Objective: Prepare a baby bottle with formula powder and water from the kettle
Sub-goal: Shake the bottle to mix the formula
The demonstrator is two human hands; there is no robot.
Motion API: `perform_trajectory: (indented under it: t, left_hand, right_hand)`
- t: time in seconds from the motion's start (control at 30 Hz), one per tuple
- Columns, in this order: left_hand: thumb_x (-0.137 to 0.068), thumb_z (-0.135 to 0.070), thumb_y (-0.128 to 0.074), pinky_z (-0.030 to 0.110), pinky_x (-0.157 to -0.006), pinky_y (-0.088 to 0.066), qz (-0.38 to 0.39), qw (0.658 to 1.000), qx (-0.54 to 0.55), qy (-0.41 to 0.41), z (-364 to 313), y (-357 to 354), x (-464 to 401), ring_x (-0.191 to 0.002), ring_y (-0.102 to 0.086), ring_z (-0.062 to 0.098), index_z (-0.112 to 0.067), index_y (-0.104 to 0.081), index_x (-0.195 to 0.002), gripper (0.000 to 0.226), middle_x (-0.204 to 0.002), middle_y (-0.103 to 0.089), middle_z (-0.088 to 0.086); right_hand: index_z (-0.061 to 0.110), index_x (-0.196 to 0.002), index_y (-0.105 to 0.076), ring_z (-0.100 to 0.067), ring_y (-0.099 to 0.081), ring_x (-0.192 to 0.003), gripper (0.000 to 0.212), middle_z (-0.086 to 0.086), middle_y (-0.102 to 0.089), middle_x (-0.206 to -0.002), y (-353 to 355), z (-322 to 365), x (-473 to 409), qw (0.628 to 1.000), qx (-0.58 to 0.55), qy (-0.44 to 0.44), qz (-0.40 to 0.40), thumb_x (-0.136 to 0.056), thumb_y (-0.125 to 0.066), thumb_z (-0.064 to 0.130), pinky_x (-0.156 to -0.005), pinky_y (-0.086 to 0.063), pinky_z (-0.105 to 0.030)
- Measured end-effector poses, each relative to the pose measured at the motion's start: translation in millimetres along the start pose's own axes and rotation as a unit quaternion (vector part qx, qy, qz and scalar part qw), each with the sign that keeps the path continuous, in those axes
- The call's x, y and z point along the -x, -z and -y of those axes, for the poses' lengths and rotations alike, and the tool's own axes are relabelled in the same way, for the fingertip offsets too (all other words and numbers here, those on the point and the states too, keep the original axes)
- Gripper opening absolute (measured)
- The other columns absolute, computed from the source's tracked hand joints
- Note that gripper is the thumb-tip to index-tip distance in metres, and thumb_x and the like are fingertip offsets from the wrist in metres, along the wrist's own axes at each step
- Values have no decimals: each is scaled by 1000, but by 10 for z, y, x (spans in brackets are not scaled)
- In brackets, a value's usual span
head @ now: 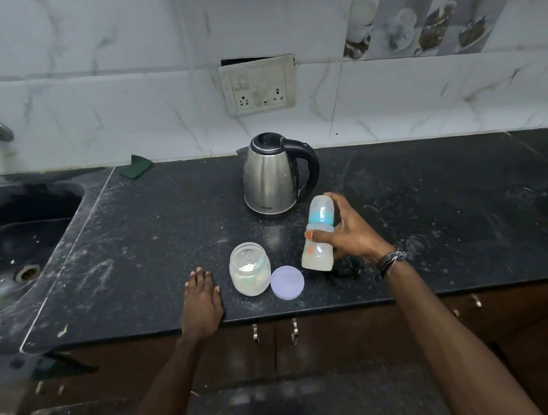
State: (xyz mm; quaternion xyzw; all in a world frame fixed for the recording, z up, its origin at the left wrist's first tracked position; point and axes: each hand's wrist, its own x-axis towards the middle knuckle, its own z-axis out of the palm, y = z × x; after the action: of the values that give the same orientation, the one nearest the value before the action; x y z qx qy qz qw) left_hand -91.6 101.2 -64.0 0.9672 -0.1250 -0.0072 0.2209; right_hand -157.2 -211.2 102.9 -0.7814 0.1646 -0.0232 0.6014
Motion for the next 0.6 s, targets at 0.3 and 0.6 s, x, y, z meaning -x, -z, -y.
perform_trajectory:
  t: [0.3, 0.6]
  left_hand:
    - [-103, -16, -39, 45, -124, -13, -3, 1000, 0, -2, -24, 15, 6, -148, -20, 37, 4, -38, -144, 47, -157, -27, 24]
    - [-102, -17, -39, 48, -122, -17, -1, 1000, 3, -3, 1, -10, -1, -146, -25, 40, 6, -42, -141, 46, -154, -31, 27]
  right_hand:
    - [15, -120, -55, -28, -74, -91, 53, -13, -72, -107, 23, -51, -22, 995, -96, -9, -26, -76, -84, 12, -62, -61, -40]
    - [4, -106, -68, -23, -75, -90, 32, -16, -75, -104, -14, -81, 4, 989, -131, -18, -69, -78, -81, 9, -71, -62, -36]
